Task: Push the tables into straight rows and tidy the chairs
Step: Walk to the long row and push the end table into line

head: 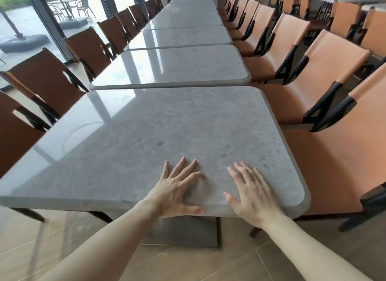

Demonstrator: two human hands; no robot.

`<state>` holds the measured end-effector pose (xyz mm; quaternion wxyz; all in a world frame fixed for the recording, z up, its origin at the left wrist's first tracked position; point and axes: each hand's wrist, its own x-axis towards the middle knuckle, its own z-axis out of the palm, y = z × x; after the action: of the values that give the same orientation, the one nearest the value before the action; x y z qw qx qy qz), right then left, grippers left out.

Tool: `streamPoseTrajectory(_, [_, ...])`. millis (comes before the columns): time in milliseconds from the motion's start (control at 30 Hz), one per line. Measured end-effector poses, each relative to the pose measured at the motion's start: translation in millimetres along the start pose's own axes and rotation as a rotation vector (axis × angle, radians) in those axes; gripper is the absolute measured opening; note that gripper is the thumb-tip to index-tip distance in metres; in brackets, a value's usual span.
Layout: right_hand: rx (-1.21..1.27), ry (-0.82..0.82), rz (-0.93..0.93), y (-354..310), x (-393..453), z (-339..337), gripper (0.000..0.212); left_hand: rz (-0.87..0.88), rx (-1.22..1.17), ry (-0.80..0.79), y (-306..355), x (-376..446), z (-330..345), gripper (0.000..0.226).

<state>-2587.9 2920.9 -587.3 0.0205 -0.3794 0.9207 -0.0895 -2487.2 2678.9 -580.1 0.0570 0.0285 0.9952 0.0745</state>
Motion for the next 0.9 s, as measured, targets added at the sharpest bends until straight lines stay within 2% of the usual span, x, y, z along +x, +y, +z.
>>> streamPoseTrajectory(100, [-0.007, -0.065, 0.018, -5, -3, -4, 0.094, -0.005, 0.13, -0.049, 3, -6, 3, 0.127])
streamPoseTrajectory(167, [0.016, -0.063, 0.047, -8, -4, -4, 0.098, -0.018, 0.16, -0.047, 4, -7, 5, 0.131])
streamPoseTrajectory(433, [-0.018, 0.035, 0.191, -13, -8, 7, 0.097, -0.038, 0.144, 0.019, 2, -7, 12, 0.129])
streamPoseTrajectory(600, [-0.019, 0.107, 0.205, -12, -9, 10, 0.098, -0.031, 0.158, 0.036, 1, -3, 15, 0.118])
streamPoseTrajectory(767, [0.009, 0.032, 0.186, -7, -3, 10, 0.095, -0.03, 0.142, 0.034, 0, -2, 12, 0.114])
streamPoseTrajectory(900, [0.0, 0.021, 0.18, -9, 3, 8, 0.082, -0.023, 0.15, 0.049, -7, 0, 11, 0.112])
